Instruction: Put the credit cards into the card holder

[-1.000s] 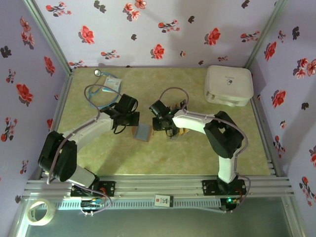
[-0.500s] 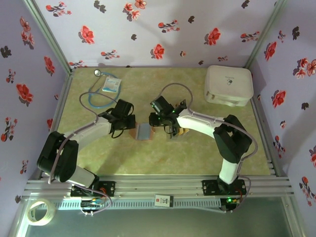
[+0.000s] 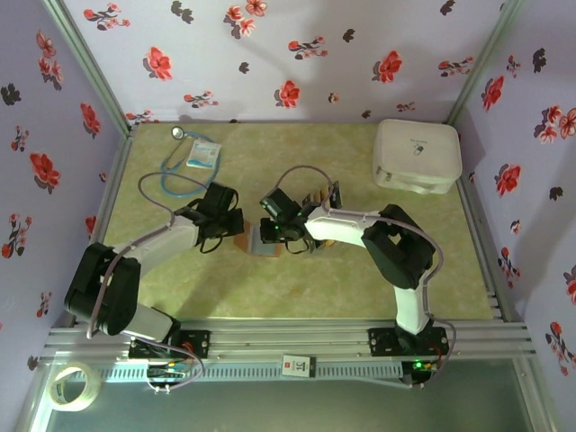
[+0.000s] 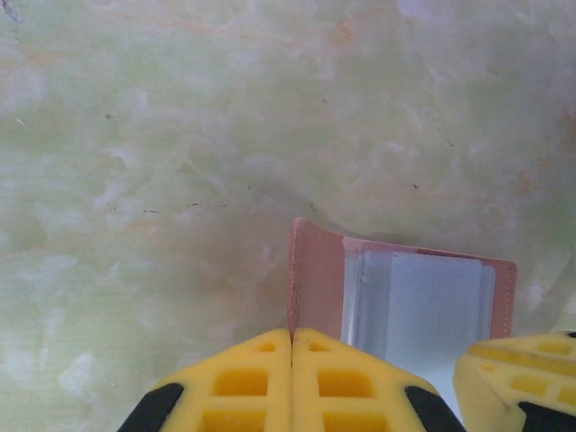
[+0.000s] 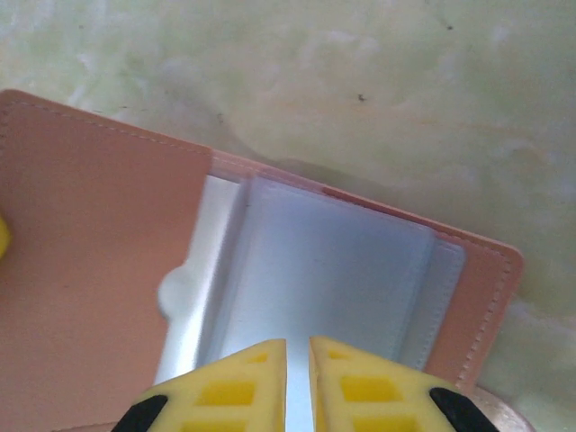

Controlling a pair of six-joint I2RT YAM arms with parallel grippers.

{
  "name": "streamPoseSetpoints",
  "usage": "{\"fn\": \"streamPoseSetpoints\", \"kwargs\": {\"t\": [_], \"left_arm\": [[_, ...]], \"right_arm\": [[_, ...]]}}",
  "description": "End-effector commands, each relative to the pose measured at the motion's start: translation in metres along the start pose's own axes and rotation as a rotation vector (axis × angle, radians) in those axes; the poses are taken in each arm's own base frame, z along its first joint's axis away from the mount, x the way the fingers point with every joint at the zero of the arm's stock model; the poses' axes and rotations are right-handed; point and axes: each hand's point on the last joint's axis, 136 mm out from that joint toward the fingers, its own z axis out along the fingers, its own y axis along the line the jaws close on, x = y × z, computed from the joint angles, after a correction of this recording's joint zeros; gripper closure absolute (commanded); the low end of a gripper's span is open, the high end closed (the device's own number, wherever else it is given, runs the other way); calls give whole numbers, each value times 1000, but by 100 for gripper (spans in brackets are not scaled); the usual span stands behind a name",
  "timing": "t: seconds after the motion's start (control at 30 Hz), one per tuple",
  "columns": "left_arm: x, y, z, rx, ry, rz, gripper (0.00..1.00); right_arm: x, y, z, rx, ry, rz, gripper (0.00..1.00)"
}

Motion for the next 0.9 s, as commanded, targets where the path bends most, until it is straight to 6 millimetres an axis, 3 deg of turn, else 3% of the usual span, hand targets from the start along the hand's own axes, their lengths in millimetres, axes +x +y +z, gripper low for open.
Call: {"fn": "streamPoseSetpoints", "kwargs": {"t": [0.0, 0.17, 0.2, 0.57, 0.87], "left_arm": [[1, 10, 1, -20, 4, -17, 91], [7, 30, 7, -131, 34, 31, 56], [9, 34, 8, -156, 47, 41, 54], [24, 66, 18, -392, 134, 162, 46], [39, 65, 31, -436, 173, 226, 40]], "right_arm": [[5, -25, 11, 58, 0, 42, 88], [13, -34, 17, 72, 15, 55, 88], [13, -34, 18, 72, 17, 54, 88], [19, -41, 22, 96, 39, 55, 88], [20, -40, 23, 95, 49, 53, 88]]}}
